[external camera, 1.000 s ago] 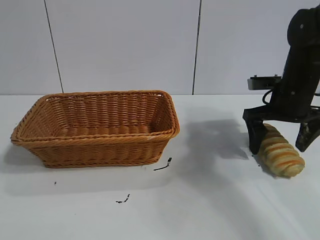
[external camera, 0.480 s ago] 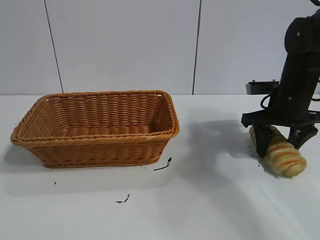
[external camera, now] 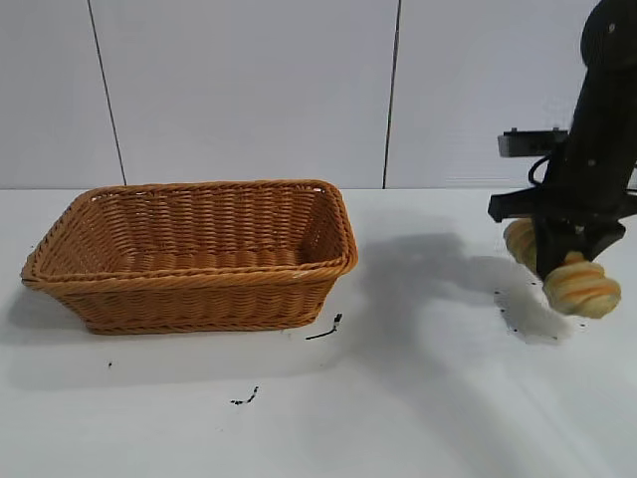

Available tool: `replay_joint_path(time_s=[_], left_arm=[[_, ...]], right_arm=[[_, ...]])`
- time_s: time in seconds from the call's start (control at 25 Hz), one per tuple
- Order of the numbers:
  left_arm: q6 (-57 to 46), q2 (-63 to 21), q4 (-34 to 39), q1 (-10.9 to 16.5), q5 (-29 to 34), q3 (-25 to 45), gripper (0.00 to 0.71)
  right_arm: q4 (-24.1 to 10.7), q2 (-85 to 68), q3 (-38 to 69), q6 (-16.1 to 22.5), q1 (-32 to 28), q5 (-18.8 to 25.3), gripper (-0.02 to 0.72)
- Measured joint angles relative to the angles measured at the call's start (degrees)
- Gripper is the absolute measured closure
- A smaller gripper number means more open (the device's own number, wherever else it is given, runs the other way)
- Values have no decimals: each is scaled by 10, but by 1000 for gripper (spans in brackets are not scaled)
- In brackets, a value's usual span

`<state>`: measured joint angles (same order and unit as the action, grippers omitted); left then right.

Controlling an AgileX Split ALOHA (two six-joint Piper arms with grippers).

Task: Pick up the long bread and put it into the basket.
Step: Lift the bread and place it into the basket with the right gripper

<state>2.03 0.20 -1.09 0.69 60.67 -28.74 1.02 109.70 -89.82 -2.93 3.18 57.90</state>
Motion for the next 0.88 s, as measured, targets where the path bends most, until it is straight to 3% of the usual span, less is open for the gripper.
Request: replay_joint_path(time_s=[0.36,0.64,0.88], left_arm=[[0,0,0,0,0,0,17],[0,0,0,0,0,0,17],[0,0,0,0,0,0,17]], right_arm=[[25,72,-205,-17,3,109,583],[28,127,-301,-39,64,112,584],[44,155,-333,-92,152,111,584]])
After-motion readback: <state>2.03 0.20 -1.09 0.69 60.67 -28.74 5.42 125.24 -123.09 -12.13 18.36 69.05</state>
